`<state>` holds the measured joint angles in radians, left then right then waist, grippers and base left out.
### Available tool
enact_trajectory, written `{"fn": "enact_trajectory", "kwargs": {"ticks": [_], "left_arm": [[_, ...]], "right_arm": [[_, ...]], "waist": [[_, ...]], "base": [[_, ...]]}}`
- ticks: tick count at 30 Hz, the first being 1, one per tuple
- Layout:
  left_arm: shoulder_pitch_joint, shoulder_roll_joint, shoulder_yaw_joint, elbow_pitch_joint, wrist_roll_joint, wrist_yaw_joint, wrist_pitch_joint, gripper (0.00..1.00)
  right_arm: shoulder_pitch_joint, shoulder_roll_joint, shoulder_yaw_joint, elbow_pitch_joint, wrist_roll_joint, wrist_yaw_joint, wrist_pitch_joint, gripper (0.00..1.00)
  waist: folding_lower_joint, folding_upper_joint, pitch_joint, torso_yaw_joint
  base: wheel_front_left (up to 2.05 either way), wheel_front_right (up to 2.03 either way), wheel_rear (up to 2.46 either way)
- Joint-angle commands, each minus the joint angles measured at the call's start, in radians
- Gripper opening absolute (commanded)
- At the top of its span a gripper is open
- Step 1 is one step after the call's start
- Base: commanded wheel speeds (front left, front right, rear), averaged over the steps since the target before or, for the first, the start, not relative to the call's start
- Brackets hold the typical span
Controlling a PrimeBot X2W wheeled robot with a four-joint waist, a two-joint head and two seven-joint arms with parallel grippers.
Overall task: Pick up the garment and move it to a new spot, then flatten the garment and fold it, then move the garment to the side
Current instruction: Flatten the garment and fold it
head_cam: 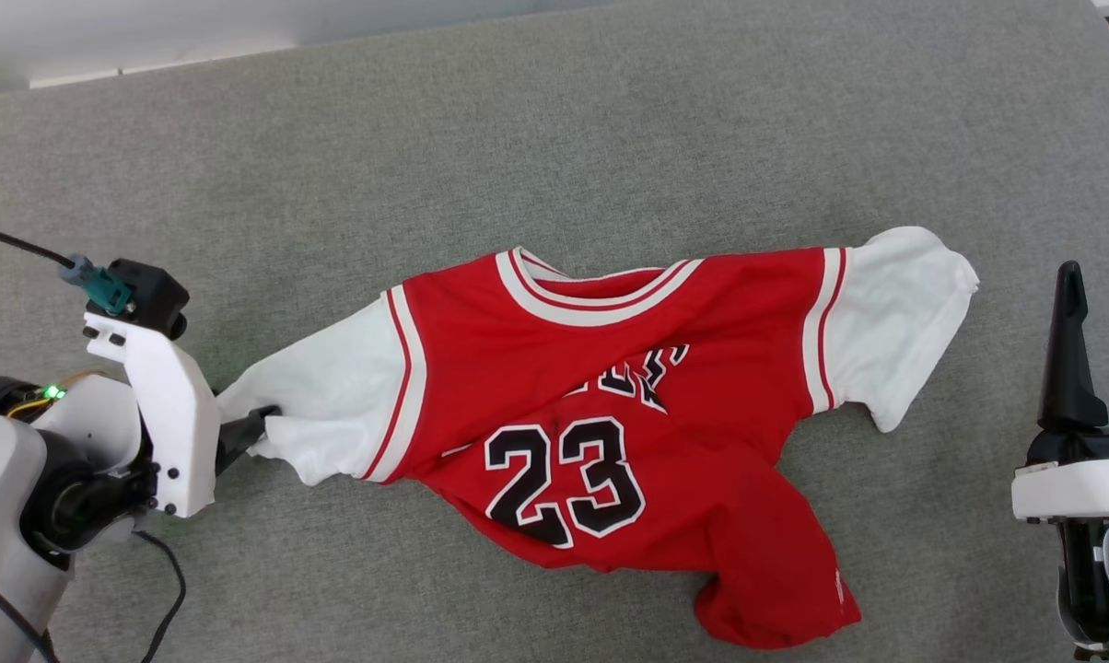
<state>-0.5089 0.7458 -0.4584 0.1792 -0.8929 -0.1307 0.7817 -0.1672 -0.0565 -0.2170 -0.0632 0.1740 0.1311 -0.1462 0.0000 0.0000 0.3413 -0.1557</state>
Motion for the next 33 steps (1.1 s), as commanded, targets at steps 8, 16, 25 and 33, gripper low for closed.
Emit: {"fn": "enact_trajectory", "kwargs": {"ticks": [8,16,25,33], "left_arm": [[0.012,0.003,-0.114,0.033,0.015,0.001,0.020,0.00],[-0.041,0.009,-0.060,0.030,0.100,0.018,-0.201,0.00],[-0.061,-0.011,-0.013,-0.088,0.199,0.068,-0.435,0.00],[-0.050,-0.006,-0.001,-0.307,0.247,0.100,-0.510,0.00]], "right_arm": [[-0.022,0.007,-0.001,0.016,-0.019,-0.001,-0.001,1.00],[-0.009,-0.039,0.035,0.034,-0.040,-0.001,0.126,1.00],[0.016,-0.194,0.107,0.032,0.036,-0.001,0.540,1.00],[-0.110,-0.322,0.116,0.006,0.104,-0.001,0.894,1.00]], "waist": [[0.0000,0.0000,0.021,0.001],[0.0000,0.0000,-0.039,0.035],[0.0000,0.0000,-0.087,0.106],[0.0000,0.0000,-0.051,0.183]], "base": [[0.00,0.00,0.00],[0.00,0.00,0.00],[0.00,0.00,0.00],[0.00,0.00,0.00]]}}
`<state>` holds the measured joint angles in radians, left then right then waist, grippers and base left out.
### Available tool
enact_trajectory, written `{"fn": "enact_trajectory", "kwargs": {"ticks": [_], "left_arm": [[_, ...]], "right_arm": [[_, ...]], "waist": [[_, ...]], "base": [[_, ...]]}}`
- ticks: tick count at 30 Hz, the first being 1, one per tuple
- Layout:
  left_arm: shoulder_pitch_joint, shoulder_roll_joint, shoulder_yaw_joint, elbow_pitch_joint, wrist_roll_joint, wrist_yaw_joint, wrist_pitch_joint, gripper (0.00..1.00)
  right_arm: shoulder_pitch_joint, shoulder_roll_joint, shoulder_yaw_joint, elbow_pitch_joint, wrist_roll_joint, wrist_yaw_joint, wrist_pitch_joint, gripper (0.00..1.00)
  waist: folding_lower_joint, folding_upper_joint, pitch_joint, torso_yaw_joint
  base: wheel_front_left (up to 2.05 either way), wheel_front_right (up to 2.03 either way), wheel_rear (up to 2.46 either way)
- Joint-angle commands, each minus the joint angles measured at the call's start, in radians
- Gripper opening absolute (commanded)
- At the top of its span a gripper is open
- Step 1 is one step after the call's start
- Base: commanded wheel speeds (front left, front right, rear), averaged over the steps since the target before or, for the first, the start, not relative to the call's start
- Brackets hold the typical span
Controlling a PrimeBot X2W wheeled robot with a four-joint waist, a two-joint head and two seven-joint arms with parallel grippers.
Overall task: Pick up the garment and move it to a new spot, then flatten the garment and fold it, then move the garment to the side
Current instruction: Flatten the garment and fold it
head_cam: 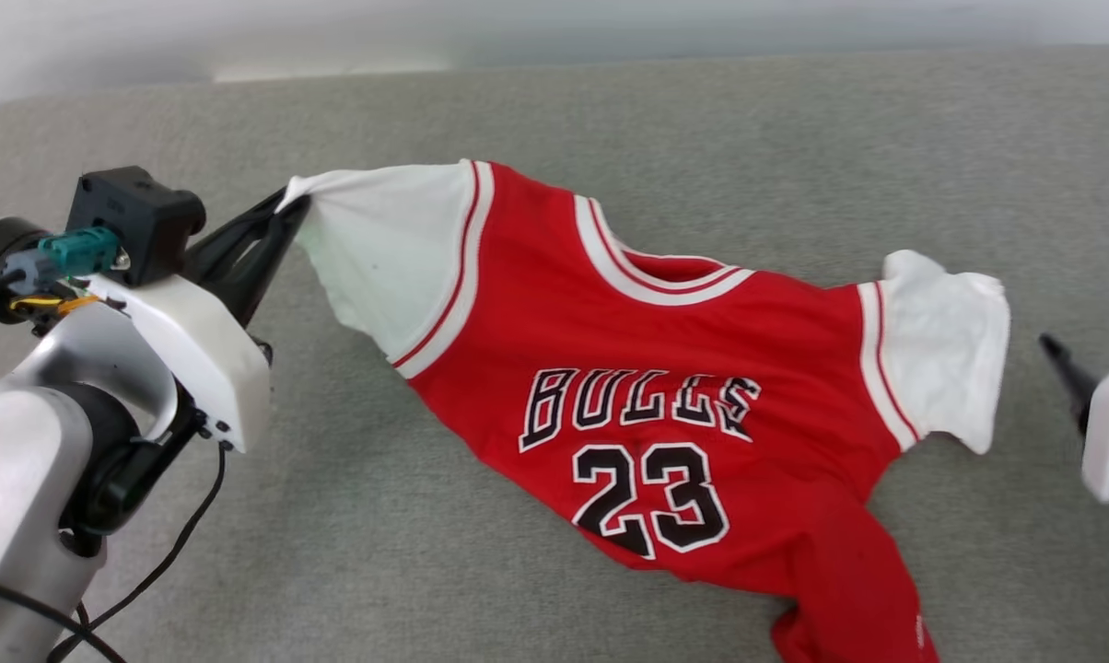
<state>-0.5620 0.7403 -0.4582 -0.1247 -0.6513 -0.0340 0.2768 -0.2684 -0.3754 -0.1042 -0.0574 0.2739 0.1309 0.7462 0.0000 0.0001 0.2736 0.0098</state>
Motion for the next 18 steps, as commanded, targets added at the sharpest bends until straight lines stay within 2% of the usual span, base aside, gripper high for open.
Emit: {"fn": "enact_trajectory", "kwargs": {"ticks": [1,8,15,18], "left_arm": [[0.005,-0.001,-0.003,-0.026,0.008,0.008,-0.006,0.00],[0.017,-0.008,-0.015,-0.148,0.028,0.027,-0.006,0.00],[0.004,-0.029,-0.043,-0.224,0.045,0.032,-0.002,0.00],[-0.005,-0.041,-0.050,-0.242,0.042,0.030,-0.001,0.00]], "right_arm": [[-0.034,-0.015,0.009,0.008,0.014,0.000,0.031,1.00],[-0.198,-0.099,0.070,0.123,0.078,0.000,0.209,1.00],[-0.266,-0.166,0.097,0.269,0.040,0.000,0.246,1.00],[-0.271,-0.166,0.113,0.312,0.060,0.000,0.242,1.00]], "waist": [[0.0000,-0.0001,0.025,0.027],[0.0000,-0.0001,0.077,0.093],[0.0000,-0.0001,0.118,0.152],[0.0000,-0.0001,0.134,0.170]], "base": [[0.00,0.00,0.00],[0.00,0.00,0.00],[0.00,0.00,0.00],[0.00,0.00,0.00]]}}
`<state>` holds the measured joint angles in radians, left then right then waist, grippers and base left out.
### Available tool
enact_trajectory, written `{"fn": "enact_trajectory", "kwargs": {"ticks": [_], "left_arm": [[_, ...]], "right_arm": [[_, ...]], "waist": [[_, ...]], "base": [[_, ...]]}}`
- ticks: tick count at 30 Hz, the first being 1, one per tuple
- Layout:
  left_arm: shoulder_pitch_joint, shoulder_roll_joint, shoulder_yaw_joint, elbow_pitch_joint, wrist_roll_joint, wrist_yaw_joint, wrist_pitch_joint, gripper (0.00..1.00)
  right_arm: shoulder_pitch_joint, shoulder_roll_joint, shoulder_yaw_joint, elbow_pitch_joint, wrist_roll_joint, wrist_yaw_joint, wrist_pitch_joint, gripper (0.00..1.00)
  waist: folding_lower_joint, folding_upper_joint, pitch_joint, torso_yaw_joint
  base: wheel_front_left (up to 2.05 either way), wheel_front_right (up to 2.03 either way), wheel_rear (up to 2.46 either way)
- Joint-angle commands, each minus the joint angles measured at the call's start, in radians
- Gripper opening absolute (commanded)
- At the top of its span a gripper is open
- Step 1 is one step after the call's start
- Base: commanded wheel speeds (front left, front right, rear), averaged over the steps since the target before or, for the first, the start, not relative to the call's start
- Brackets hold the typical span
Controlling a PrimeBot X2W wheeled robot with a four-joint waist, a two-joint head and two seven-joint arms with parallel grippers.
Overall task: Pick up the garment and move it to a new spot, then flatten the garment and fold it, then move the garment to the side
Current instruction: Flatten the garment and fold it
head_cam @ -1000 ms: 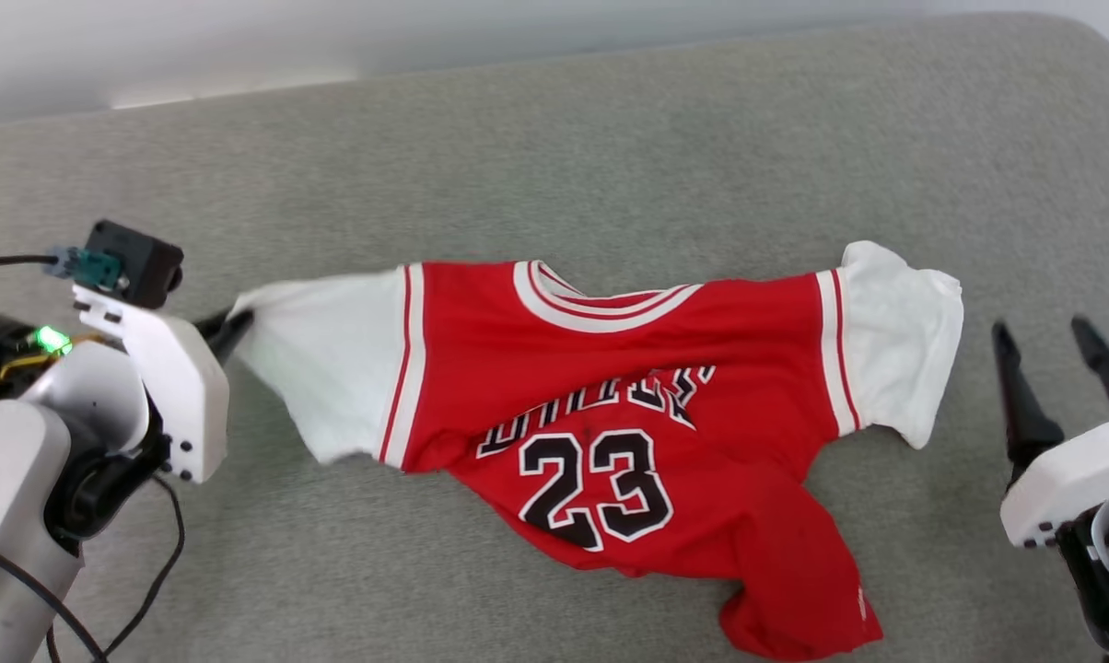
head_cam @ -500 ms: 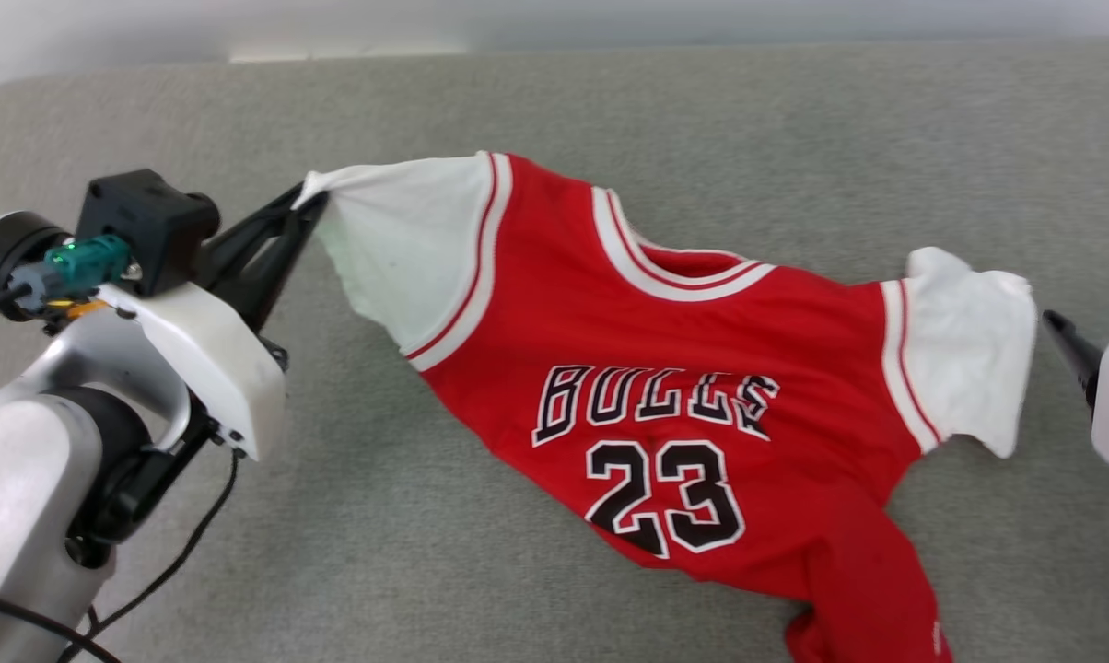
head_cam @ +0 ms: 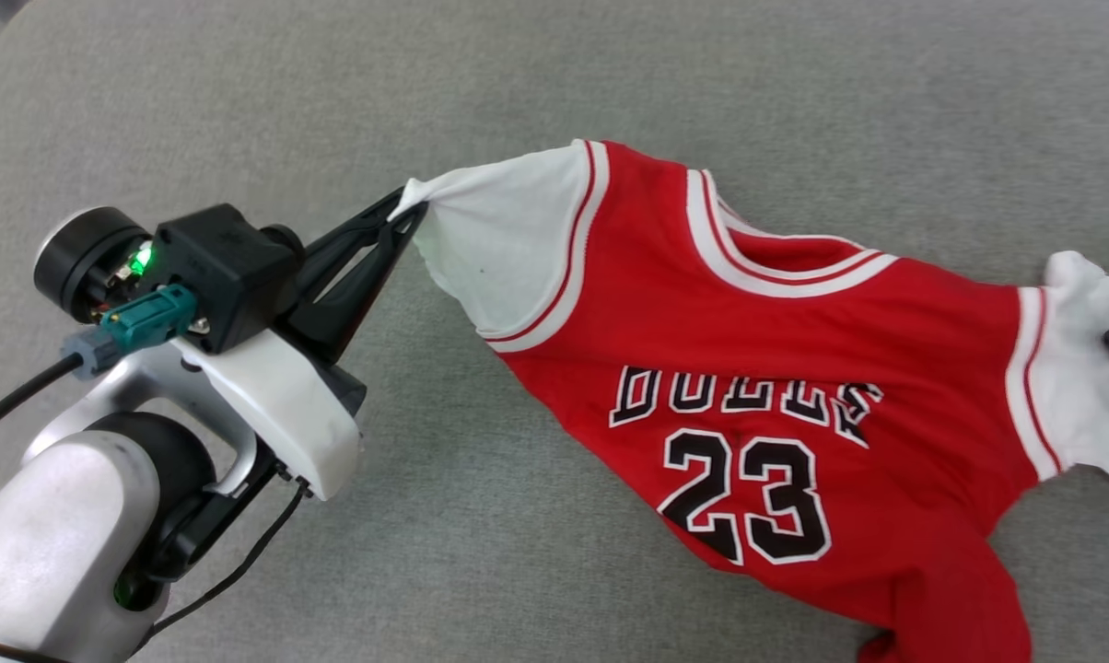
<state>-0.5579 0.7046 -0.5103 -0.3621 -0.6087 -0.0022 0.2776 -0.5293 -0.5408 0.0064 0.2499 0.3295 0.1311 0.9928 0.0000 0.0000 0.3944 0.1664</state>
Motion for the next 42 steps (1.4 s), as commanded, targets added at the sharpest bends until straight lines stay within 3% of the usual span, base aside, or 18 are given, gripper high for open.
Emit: {"fn": "enact_trajectory", "kwargs": {"ticks": [1,8,9,10,11,24,39,42], "left_arm": [[-0.013,-0.008,-0.001,-0.008,0.000,-0.002,-0.002,0.00],[-0.019,-0.014,-0.007,-0.002,0.002,-0.003,-0.012,0.00],[-0.018,-0.014,-0.007,0.001,0.001,-0.002,-0.015,0.00],[-0.016,-0.014,-0.007,0.005,0.000,-0.002,-0.017,0.00],[-0.014,-0.012,-0.006,0.011,0.000,-0.001,-0.018,0.00],[0.045,0.029,0.041,0.091,-0.004,0.033,-0.065,0.00],[0.156,0.177,0.255,0.049,-0.065,0.128,-0.136,0.00],[0.168,0.199,0.305,0.035,-0.075,0.147,-0.153,0.00]], "right_arm": [[-0.007,-0.002,0.014,0.017,0.012,-0.001,-0.005,1.00],[0.062,-0.015,0.129,0.074,0.082,0.001,-0.020,1.00],[0.074,-0.024,0.148,0.083,0.093,0.002,-0.024,0.75],[0.083,-0.033,0.164,0.090,0.100,0.002,-0.031,0.34],[0.089,-0.042,0.176,0.096,0.106,0.002,-0.039,0.00],[-0.028,-0.102,0.152,0.073,0.149,-0.001,-0.263,0.00],[-0.101,-0.138,0.076,-0.137,0.249,-0.001,-0.371,0.00],[-0.119,-0.116,0.072,-0.191,0.262,-0.001,-0.391,0.00]], "waist": [[0.0000,0.0000,0.019,0.019],[0.0000,0.0000,0.035,0.034],[0.0000,0.0000,0.035,0.035],[0.0000,0.0000,0.034,0.035],[0.0000,0.0000,0.031,0.033],[0.0000,0.0000,-0.120,-0.036],[0.0000,0.0000,-0.304,-0.134],[0.0000,0.0000,-0.328,-0.152]], "base": [[0.00,0.00,0.00],[0.00,0.00,0.00],[0.00,0.00,0.00],[0.00,0.00,0.00],[0.00,0.00,0.00],[0.00,0.00,0.00],[0.00,0.00,0.00],[0.00,0.00,0.00]]}}
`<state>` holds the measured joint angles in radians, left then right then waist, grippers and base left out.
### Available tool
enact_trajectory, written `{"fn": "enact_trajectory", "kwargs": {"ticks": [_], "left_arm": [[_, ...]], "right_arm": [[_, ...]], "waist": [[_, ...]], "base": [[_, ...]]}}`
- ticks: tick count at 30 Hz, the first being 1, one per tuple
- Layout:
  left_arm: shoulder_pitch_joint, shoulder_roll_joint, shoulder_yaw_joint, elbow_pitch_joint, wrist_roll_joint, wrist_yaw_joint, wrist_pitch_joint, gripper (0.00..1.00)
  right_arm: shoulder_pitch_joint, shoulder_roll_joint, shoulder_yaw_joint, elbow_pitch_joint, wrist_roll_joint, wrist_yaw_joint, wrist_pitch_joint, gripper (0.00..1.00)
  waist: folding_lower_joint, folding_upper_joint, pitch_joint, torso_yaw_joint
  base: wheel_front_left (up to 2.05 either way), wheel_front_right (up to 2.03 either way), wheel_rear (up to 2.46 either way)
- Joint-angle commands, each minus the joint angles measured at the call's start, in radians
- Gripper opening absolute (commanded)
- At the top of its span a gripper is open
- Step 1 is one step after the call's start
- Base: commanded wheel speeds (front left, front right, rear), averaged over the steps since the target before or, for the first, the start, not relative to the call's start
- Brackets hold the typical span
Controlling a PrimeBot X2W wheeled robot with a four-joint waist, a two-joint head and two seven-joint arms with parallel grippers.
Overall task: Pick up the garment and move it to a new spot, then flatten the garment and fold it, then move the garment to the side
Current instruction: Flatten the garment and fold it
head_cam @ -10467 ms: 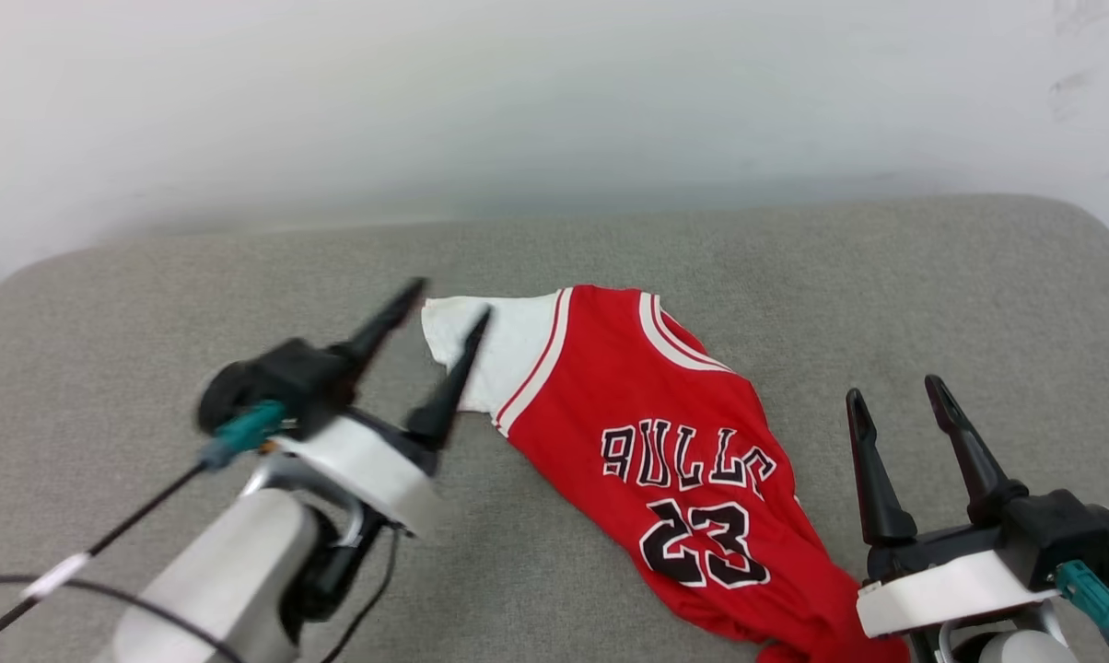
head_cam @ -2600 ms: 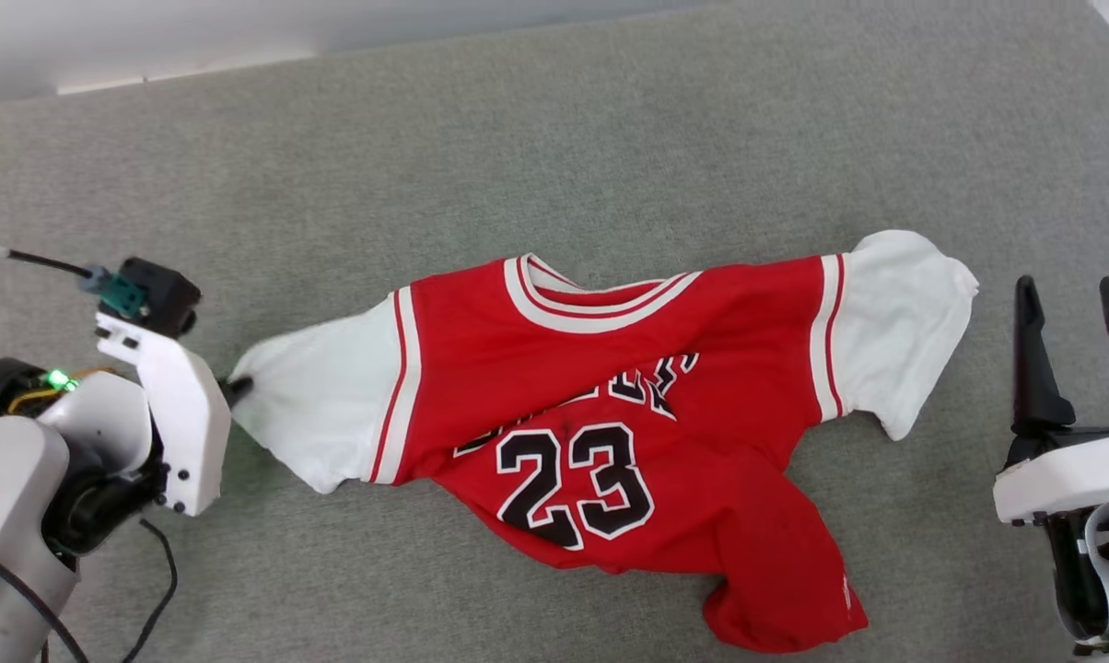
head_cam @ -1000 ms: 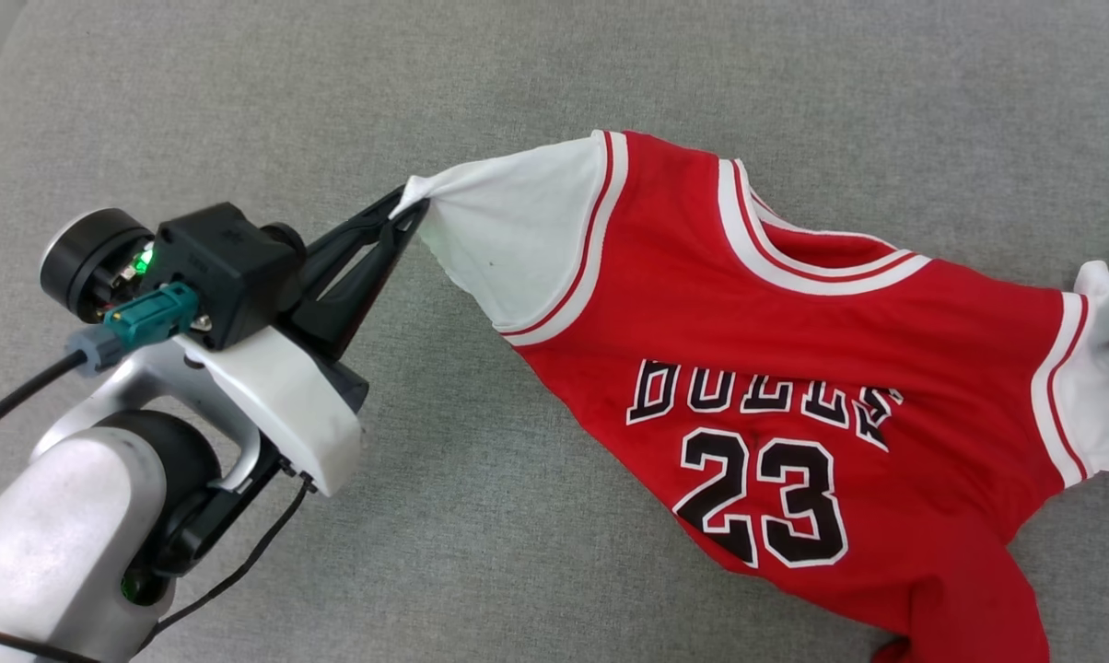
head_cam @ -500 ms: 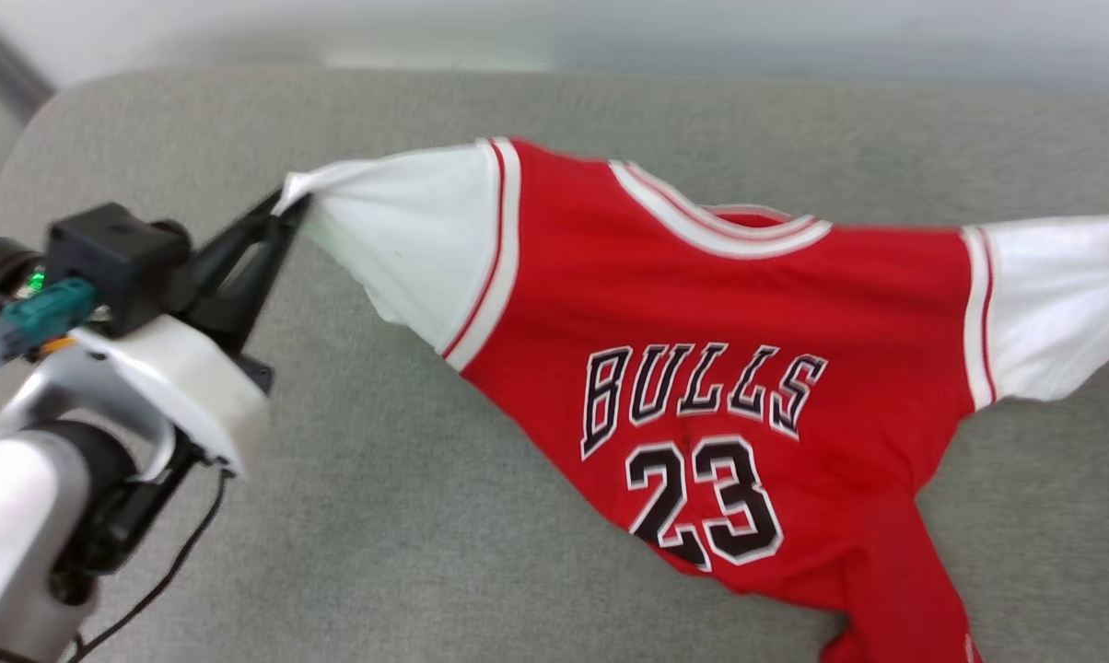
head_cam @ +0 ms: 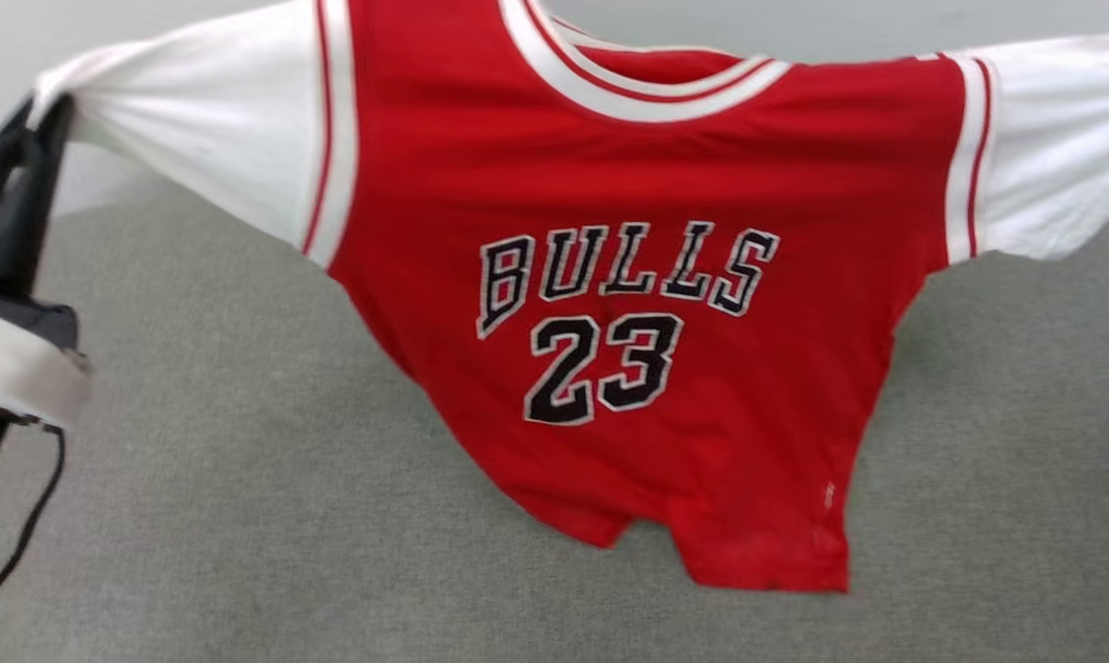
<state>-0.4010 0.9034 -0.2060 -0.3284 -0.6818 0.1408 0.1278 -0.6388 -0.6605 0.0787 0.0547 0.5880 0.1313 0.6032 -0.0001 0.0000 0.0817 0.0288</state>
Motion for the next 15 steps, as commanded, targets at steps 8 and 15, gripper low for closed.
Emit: {"fn": "enact_trajectory", "kwargs": {"ticks": [8,15], "left_arm": [[0.024,0.047,0.130,-0.039,-0.020,0.043,-0.056,0.00],[-0.057,0.083,0.199,-0.042,-0.045,0.034,-0.063,0.00]], "right_arm": [[-0.066,0.050,-0.022,-0.107,0.021,-0.001,-0.077,0.00],[-0.142,0.072,-0.030,-0.151,0.013,-0.001,-0.089,0.00]], "waist": [[0.0001,0.0000,-0.061,-0.054],[0.0001,0.0000,0.003,-0.073]], "base": [[0.00,0.00,0.00],[0.00,0.00,0.00]]}}
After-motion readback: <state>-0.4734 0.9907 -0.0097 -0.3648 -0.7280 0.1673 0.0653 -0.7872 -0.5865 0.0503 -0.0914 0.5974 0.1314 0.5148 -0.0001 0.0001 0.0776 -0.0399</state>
